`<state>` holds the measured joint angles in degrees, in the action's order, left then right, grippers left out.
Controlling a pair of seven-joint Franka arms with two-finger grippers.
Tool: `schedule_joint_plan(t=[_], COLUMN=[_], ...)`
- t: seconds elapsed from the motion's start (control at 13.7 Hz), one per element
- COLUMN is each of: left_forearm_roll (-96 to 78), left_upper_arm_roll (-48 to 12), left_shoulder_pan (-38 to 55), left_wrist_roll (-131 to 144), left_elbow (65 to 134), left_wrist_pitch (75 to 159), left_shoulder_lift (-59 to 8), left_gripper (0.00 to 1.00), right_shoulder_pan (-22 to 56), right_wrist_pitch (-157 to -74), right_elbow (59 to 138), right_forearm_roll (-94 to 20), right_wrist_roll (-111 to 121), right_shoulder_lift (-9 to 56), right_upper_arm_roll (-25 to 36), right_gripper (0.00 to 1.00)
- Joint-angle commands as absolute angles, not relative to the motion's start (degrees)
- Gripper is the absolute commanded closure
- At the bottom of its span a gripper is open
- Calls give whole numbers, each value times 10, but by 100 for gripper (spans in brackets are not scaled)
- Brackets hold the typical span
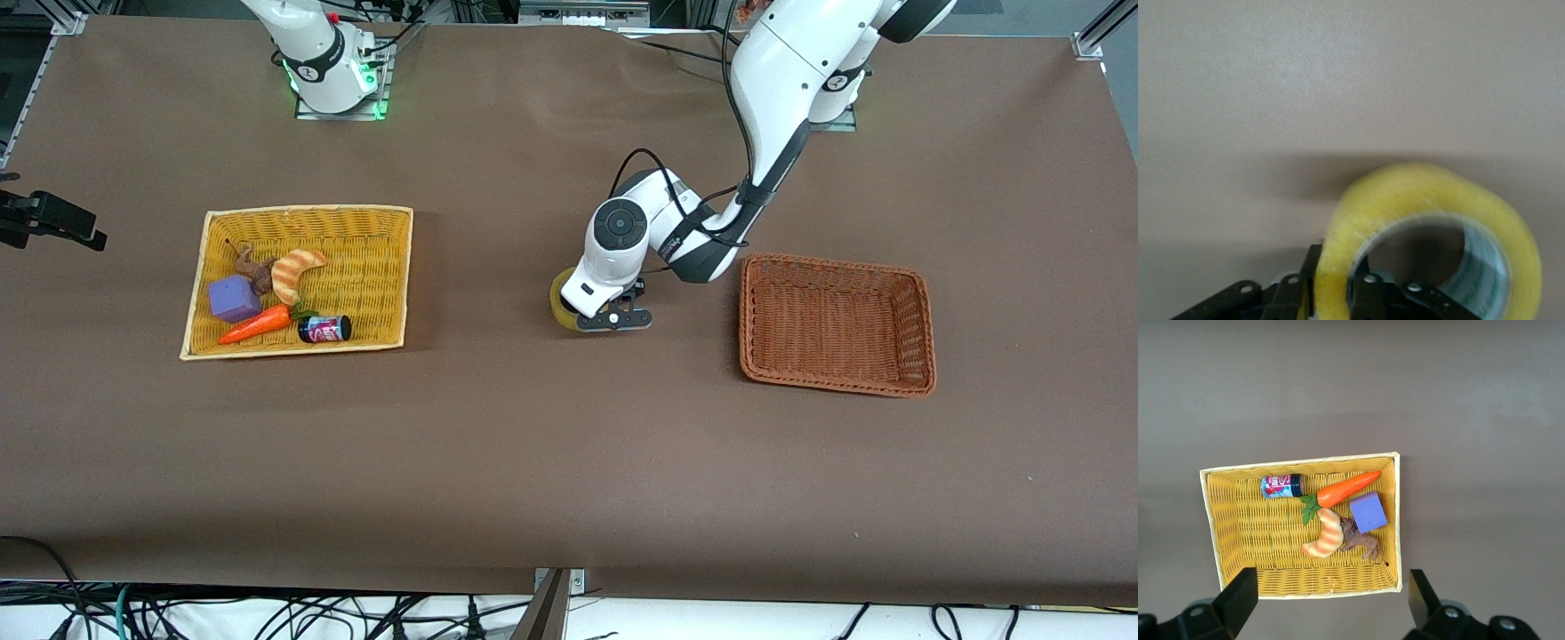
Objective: Transfer tape with both arms
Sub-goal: 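Lower the left gripper onto the tape roll's rim and close it, then lift the tape with the left gripper and carry it over the brown basket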
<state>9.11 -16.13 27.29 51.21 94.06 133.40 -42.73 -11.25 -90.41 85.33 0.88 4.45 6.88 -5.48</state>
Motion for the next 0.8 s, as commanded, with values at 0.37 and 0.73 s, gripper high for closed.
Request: schedule_joint_plan(t=[0.37, 0.73], left_forearm_roll=[97, 26], left_upper_arm_roll=[-172, -185], left_shoulder_pan=[209, 77], left_wrist_roll=[442, 164], left_elbow=[929, 931], left_wrist_pitch=[1234, 1067], left_shoulder_lift=[-330, -231], left_gripper=[100, 100], right_shoulder_pan=[-95, -95], right_wrist_pitch=[-903, -903], right_elbow=[853, 853], right_forearm_roll=[4, 1], right_wrist_roll=[44, 44], right_shoulder_lift=[66, 66], right_upper_arm_roll=[-51, -51], right_gripper=[0, 0])
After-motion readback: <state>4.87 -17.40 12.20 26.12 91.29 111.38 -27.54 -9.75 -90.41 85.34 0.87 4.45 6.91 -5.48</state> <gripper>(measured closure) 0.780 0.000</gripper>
